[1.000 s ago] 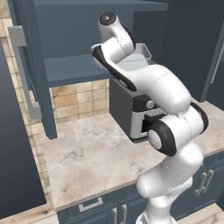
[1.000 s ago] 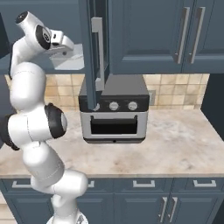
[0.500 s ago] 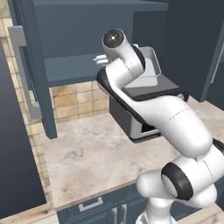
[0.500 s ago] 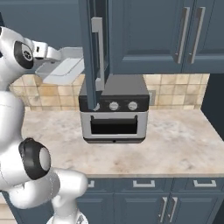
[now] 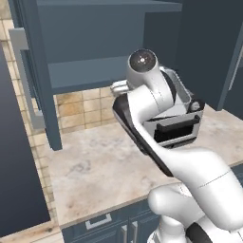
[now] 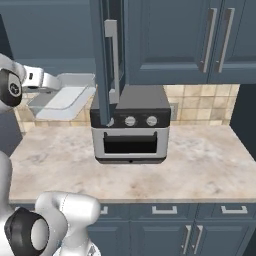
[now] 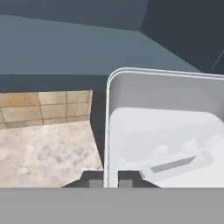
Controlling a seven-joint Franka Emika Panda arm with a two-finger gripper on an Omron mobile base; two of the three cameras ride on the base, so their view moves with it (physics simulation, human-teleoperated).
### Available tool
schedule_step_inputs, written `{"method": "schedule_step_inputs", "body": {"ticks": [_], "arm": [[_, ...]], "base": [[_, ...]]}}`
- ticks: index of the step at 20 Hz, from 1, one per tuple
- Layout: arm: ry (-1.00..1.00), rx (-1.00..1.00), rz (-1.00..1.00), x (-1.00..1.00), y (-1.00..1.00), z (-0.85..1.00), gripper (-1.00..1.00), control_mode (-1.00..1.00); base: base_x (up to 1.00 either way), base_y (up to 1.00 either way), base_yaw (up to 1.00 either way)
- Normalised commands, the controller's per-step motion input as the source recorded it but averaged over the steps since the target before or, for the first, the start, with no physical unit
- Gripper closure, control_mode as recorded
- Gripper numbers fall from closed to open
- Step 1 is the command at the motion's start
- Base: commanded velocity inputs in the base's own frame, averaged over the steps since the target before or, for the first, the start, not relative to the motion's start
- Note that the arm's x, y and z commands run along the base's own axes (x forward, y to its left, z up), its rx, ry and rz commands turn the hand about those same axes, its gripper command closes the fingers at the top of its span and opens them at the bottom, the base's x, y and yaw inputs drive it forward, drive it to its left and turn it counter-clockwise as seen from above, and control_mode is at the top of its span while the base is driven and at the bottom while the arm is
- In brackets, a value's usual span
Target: Retrieve the tupperware and aluminum foil from the cabinet and place them on the dining counter near the plate with tomato and sweet potato to prepare for storing leftovers.
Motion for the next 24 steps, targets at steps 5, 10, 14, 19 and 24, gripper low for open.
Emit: {"method": "schedule_step_inputs", "body": {"ticks": [5, 10, 14, 19, 24], "arm": [[0.36, 0.0, 0.18, -1.0, 0.0, -0.4, 1.0, -1.0], [0.27, 0.0, 0.18, -0.8, -0.05, -0.76, 1.0, -1.0], [0.02, 0.05, 0.13, -0.06, -0.31, -0.64, 1.0, -1.0], [0.0, 0.04, 0.08, 0.0, -0.19, -0.3, 1.0, -1.0], [0.01, 0.0, 0.06, 0.0, 0.0, -0.08, 1.0, -1.0]], "base": [[0.0, 0.0, 0.0], [0.0, 0.0, 0.0], [0.0, 0.0, 0.0], [0.0, 0.0, 0.0], [0.0, 0.0, 0.0]]}}
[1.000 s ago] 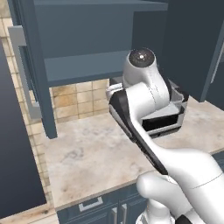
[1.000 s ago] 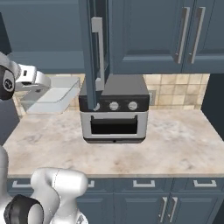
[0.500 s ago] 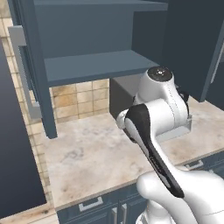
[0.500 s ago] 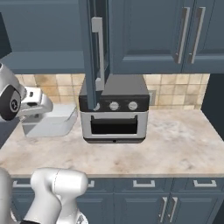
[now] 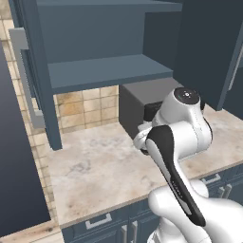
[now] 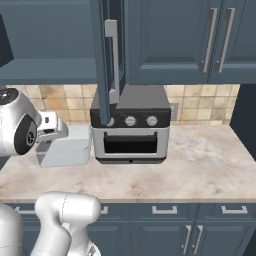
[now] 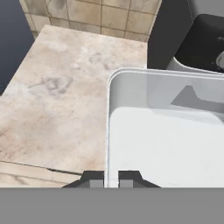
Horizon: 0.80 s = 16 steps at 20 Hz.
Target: Retrieve the tupperware and aluminum foil from the cabinet and place them on the dining counter near the plate with tomato and sweet potato to prepare for storing leftovers.
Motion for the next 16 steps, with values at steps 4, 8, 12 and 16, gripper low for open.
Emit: {"method": "schedule_step_inputs", "body": {"ticks": [4, 8, 12, 16], "arm": [[0.02, 0.0, 0.04, -0.01, 0.0, -0.03, 1.0, 1.0], [0.0, 0.0, 0.0, 0.0, 0.0, 0.0, 1.0, 1.0], [0.0, 0.0, 0.0, 0.0, 0.0, 0.0, 1.0, 1.0], [0.0, 0.0, 0.0, 0.0, 0.0, 0.0, 1.0, 1.0]], "base": [[-0.22, 0.0, 0.04], [-0.89, 0.06, 0.12], [-1.0, 0.24, 0.24], [-0.97, 0.6, 0.49]]}}
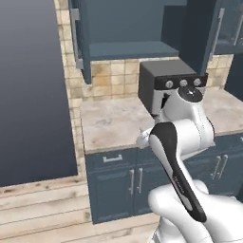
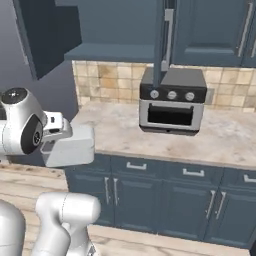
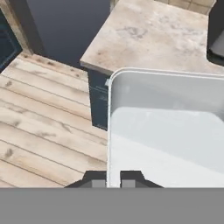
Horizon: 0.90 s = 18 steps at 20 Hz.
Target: Retrieve the tupperware and aluminum foil from the cabinet and place them on the dining counter near the plate with tomato and sweet potato to prepare for storing leftovers.
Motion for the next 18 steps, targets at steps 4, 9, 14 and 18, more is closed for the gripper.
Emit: {"method": "schedule_step_inputs", "body": {"ticks": [4, 9, 14, 18], "arm": [[0.0, 0.0, 0.0, 0.0, 0.0, 0.0, 1.0, 1.0], [0.0, 0.0, 0.0, 0.0, 0.0, 0.0, 1.0, 1.0], [0.0, 0.0, 0.0, 0.0, 0.0, 0.0, 1.0, 1.0], [0.0, 0.0, 0.0, 0.0, 0.0, 0.0, 1.0, 1.0]], "base": [[-0.7, 0.79, 0.78], [-0.29, 0.74, 0.91], [-0.22, 0.58, 0.96], [-0.26, 0.57, 0.96]]}}
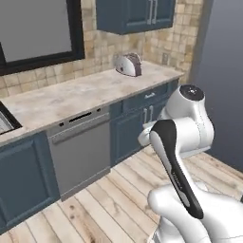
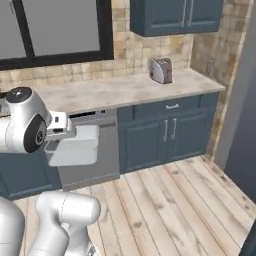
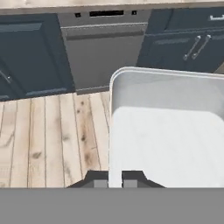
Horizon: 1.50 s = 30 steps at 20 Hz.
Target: Retrieve the tupperware and aluminum foil from the cabinet and place them on the dining counter near the plate with tomato and sweet potato to prepare for storing leftovers.
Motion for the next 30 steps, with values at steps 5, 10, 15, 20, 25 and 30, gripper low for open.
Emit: {"method": "schedule_step_inputs", "body": {"ticks": [5, 10, 15, 20, 25, 30], "arm": [[0.0, 0.0, 0.0, 0.0, 0.0, 0.0, 1.0, 1.0], [0.0, 0.0, 0.0, 0.0, 0.0, 0.0, 1.0, 1.0], [0.0, 0.0, 0.0, 0.0, 0.0, 0.0, 1.0, 1.0], [0.0, 0.0, 0.0, 0.0, 0.0, 0.0, 1.0, 1.0], [0.0, 0.0, 0.0, 0.0, 0.0, 0.0, 1.0, 1.0], [0.0, 0.0, 0.0, 0.0, 0.0, 0.0, 1.0, 1.0]], "base": [[-0.28, 0.53, 0.98], [-0.05, 0.37, 0.94], [0.44, 0.06, 0.75], [0.78, 0.0, 0.65], [0.88, 0.0, 0.61], [0.83, 0.0, 0.63]]}}
